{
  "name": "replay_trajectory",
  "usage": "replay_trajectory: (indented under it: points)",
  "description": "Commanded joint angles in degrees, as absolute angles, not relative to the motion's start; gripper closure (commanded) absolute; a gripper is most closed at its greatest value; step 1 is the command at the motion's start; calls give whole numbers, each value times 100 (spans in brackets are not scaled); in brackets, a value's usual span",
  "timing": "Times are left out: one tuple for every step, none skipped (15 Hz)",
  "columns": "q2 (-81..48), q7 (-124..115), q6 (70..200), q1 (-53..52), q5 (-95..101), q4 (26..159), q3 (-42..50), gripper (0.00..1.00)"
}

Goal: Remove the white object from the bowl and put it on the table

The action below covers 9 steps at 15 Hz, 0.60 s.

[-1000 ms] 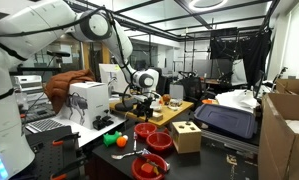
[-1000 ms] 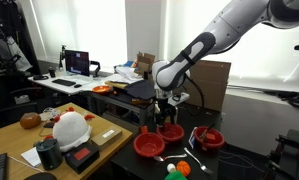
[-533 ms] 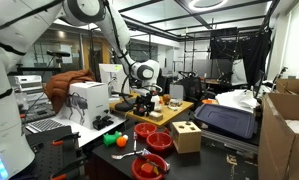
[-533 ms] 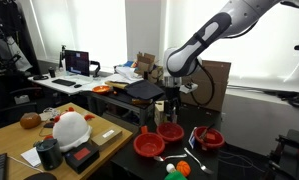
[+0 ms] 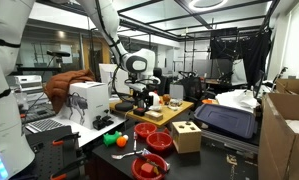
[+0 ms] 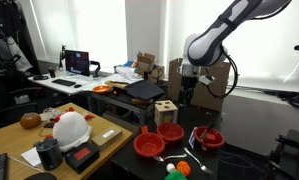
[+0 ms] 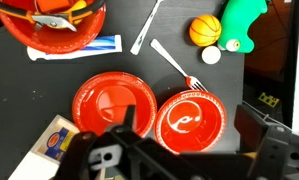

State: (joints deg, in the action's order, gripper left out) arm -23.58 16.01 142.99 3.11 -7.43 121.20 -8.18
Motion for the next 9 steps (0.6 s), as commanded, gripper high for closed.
replay_trajectory:
  points:
    - [-1081,2058,14943,653,-1332,13489,-902,0]
    - [-821,2180,15028,706,-1497,13723,-884,0]
    - [-535,2365,15042,772,-1746,13946,-879,0]
    - [-265,2440,15063,775,-1905,14161,-796,0]
    - [-10,2626,14995,783,-2167,14322,-734,0]
    - [220,2675,14932,723,-2270,14461,-616,0]
    - [440,2767,14869,659,-2370,14587,-499,0]
    - [652,2780,14838,579,-2386,14712,-379,0]
    - [837,2713,14767,515,-2342,14801,-258,0]
